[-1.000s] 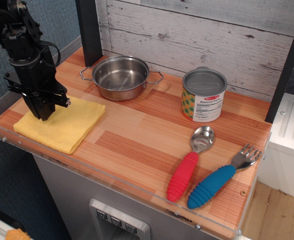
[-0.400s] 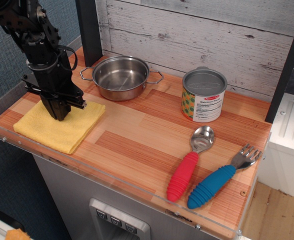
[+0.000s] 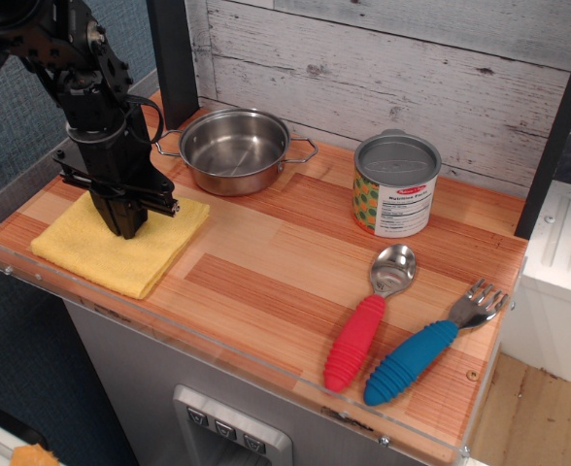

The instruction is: Move the yellow cloth closer to the left of the red utensil.

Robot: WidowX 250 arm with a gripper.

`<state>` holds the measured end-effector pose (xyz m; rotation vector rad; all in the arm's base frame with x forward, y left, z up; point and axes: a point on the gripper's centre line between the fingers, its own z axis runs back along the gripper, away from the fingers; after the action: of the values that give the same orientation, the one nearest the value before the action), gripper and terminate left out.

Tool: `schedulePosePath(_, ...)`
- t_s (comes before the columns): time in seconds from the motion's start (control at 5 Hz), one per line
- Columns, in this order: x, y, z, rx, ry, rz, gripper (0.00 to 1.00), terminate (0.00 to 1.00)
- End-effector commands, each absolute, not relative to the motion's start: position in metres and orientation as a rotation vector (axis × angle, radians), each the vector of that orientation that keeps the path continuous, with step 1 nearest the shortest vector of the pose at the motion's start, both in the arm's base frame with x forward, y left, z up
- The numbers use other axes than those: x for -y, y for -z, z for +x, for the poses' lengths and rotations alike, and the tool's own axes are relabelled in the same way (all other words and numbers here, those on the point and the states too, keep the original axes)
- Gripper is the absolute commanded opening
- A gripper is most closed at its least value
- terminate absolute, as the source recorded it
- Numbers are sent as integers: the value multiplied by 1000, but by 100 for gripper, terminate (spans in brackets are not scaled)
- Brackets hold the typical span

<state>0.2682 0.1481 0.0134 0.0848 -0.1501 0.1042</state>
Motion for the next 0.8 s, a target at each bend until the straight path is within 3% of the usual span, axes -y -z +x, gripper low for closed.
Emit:
schedulePosePath(0.0, -122, -21, 274, 163, -101, 65, 0, 0)
schedulePosePath(0.6, -77, -16, 279, 157, -60, 36, 0, 0)
